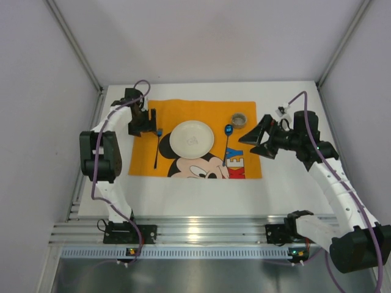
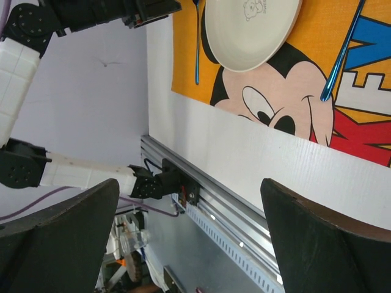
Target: Set the dinner table for one person
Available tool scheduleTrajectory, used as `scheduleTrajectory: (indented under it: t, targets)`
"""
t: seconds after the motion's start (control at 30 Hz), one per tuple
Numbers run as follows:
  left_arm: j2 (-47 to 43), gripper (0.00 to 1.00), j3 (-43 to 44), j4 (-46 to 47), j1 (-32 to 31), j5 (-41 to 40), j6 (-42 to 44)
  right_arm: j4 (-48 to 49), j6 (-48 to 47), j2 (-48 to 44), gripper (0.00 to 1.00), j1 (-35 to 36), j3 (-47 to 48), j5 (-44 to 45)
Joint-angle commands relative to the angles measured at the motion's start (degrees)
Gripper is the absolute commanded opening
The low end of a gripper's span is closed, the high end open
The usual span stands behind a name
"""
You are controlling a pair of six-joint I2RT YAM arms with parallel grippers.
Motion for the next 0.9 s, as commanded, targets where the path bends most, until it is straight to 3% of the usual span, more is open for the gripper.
scheduleTrajectory:
  t: [0.0, 0.1, 0.13, 0.23, 0.27, 0.3, 0.4, 0.5, 0.57, 0.67, 0.87]
  targets:
    - [-8.74, 0.81, -3.59, 7.09, 0.33, -7.69, -3.0, -1.22, -1.59, -1.67, 1.0, -0.71, 1.48, 1.22]
    - [-18.03, 0.8, -17.08, 22.15, 0.33, -16.9, -5.37, -3.76, -3.52, -3.34, 1.0, -0.53, 2.71, 3.06]
    - [-20.24, 0.8, -20.8, 22.22, 0.33, -18.59, -5.56, -4.56, -4.05, -3.69, 1.0, -0.7, 3.15, 3.85]
    - [-28.93, 0.83, -38.46, 42.47, 0.42, -24.21, -5.21, -7.89, -6.6, -6.32, 1.0, -0.71, 4.47, 7.36]
    - [-30.53, 0.82, -42.77, 54.97, 0.51, -23.36, -3.73, -8.6, -7.04, -7.2, 1.0, -0.71, 4.47, 8.25]
    - [-31.77, 0.82, -50.21, 60.14, 0.51, -22.48, -0.49, -9.04, -7.83, -8.08, 1.0, -0.71, 4.21, 9.04]
    - [-32.66, 0.83, -57.72, 71.05, 0.51, -23.69, 0.77, -10.45, -8.8, -10.81, 1.0, -0.71, 3.25, 10.89]
    - [-29.59, 0.85, -60.73, 76.77, 1.47, -24.31, 0.85, -12.82, -9.5, -11.7, 1.0, -0.71, 3.15, 11.59]
    - [-28.88, 0.85, -59.77, 75.22, 3.21, -24.06, -0.46, -15.44, -10.03, -11.7, 1.0, -0.71, 3.59, 12.99]
    - [-27.74, 0.85, -61.18, 82.59, 3.49, -21.77, -0.38, -17.04, -11.7, -12.05, 1.0, -0.71, 5.34, 14.58]
    - [-22.9, 0.83, -61.44, 90.26, 3.23, -11.84, 1.47, -19.5, -11.79, -16.61, 1.0, -0.7, 2.73, 17.48]
